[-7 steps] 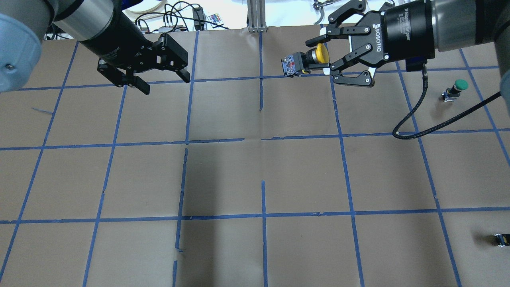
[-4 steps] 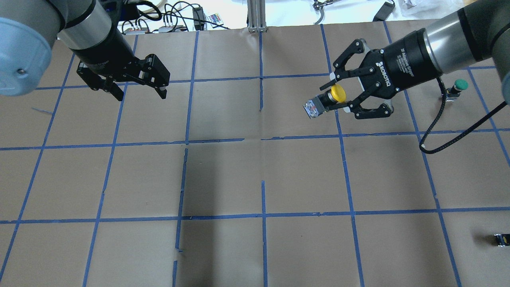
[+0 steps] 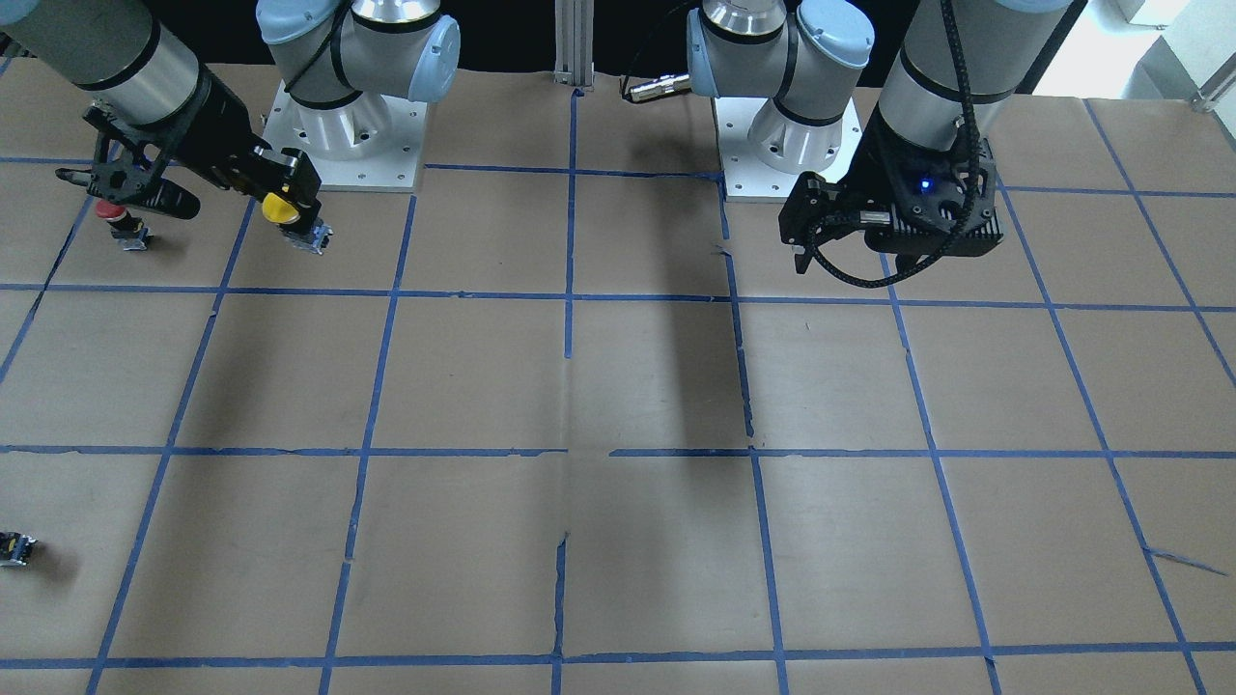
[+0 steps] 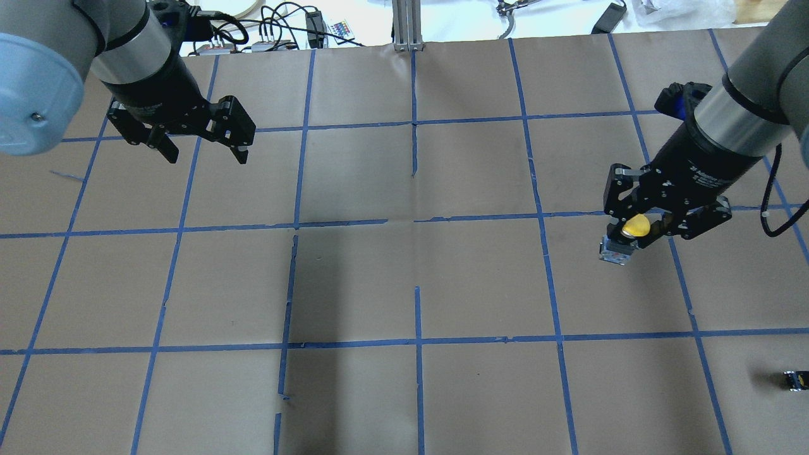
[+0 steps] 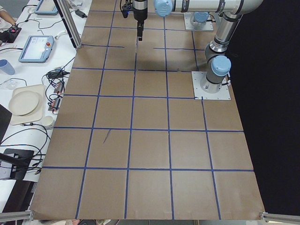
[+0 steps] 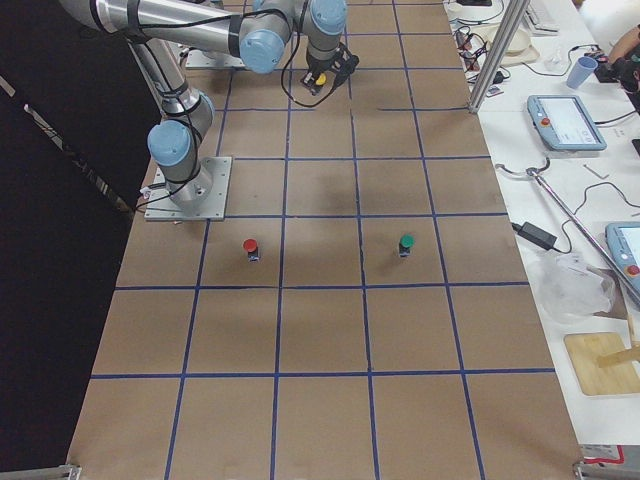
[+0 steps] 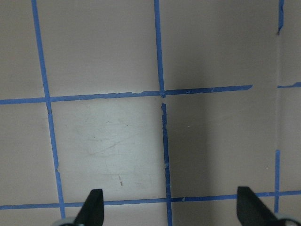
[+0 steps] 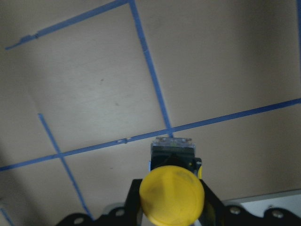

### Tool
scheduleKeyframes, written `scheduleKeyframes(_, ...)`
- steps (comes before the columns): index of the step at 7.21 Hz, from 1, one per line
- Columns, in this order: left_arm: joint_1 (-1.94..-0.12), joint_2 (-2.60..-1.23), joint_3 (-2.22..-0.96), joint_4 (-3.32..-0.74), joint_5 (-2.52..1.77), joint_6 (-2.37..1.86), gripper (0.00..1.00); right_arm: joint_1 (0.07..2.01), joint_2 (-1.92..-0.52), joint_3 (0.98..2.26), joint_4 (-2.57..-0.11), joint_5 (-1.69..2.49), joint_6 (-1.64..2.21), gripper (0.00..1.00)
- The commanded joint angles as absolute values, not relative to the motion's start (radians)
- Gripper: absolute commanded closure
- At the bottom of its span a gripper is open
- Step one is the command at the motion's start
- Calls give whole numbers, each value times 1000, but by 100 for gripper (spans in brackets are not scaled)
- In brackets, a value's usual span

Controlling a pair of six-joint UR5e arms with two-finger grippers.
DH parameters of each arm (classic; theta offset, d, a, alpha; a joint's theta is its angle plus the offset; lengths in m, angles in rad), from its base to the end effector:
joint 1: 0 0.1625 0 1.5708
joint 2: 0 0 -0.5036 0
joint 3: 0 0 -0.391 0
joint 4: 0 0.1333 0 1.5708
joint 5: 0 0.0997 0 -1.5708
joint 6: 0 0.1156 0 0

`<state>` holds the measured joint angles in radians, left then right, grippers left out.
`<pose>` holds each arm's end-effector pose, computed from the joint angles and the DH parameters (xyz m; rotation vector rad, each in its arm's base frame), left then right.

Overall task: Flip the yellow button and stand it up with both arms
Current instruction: 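Carry the yellow button with the right gripper toward the far table edge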

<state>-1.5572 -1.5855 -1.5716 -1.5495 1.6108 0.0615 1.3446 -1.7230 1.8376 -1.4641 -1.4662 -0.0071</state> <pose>-0.1219 -0.5004 0.5451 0.0741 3.1005 -0.0066 0.0555 -0.4069 0.4815 0.3449 2.9765 0.3124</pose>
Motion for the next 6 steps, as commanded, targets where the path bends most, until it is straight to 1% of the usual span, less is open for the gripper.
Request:
scheduleKeyframes(1,-1565,-1586,-1551,-1559,1618,64,1,1246,-1723,1922,-1616,-1558,-294,95)
scheduleKeyframes(2,-1572,-1588,-1551,-1560,1603,64,1,1173,-1724,1989,-1743,-1559,-440,95)
scheduleKeyframes(4,-1575,-1604,-1536,-1577,1557,64,1,1026,-1723,2071,-1888,-1542,-701,95)
scheduleKeyframes(6,-1575,-1612,-1522,-1585,1549,64,1,910,-1720,2184,-2081,-1536,-810,95)
